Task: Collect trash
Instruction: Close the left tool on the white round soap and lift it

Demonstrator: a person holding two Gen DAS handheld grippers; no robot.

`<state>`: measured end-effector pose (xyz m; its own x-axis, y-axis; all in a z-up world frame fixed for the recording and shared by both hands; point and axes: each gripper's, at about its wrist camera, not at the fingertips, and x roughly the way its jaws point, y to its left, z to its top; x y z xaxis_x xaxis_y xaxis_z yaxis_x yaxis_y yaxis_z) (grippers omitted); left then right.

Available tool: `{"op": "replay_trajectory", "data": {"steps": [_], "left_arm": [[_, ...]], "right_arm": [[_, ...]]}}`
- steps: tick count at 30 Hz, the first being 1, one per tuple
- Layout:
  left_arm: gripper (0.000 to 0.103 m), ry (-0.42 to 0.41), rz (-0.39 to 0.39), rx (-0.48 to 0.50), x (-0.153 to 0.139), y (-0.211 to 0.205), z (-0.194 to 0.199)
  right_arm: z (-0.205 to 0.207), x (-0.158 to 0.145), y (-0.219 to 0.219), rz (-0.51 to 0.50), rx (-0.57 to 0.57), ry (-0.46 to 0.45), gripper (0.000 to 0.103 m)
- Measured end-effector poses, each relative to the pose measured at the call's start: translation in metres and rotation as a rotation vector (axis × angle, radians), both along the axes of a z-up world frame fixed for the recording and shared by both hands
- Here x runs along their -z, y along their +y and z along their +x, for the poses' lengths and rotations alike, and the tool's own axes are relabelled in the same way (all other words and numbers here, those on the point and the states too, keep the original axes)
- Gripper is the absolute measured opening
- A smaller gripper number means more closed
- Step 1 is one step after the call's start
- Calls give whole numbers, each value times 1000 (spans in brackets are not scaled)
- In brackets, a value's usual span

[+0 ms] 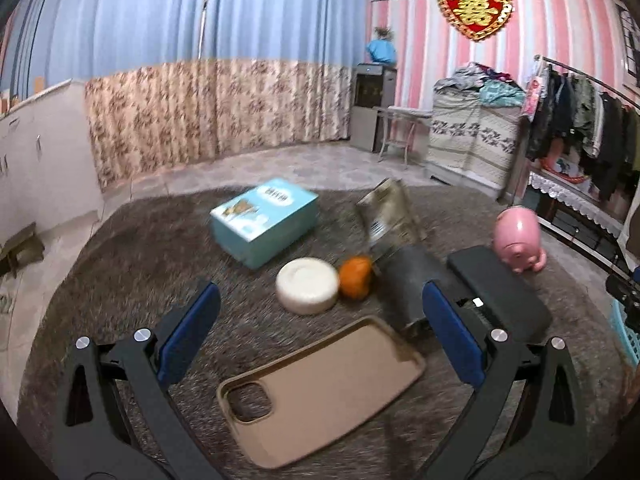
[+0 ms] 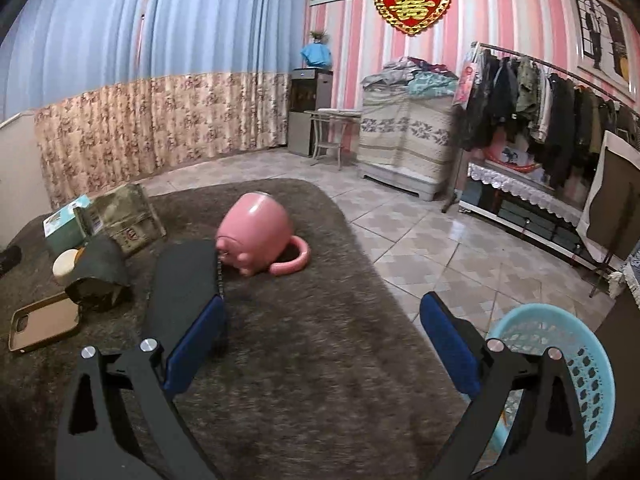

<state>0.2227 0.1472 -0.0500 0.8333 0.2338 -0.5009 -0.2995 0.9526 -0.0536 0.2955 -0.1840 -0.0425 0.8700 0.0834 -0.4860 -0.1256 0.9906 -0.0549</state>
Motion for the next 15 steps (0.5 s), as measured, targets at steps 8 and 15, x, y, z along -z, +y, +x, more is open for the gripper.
{"op": "replay_trajectory", "data": {"steps": [8, 15], "left_arm": [[97, 109, 39, -5, 22, 10, 24], [92, 258, -60, 33, 39, 27, 65]], "right_arm": [[5, 8, 20, -33, -41, 16, 96], [7, 8, 24, -35, -51, 24, 96]]}}
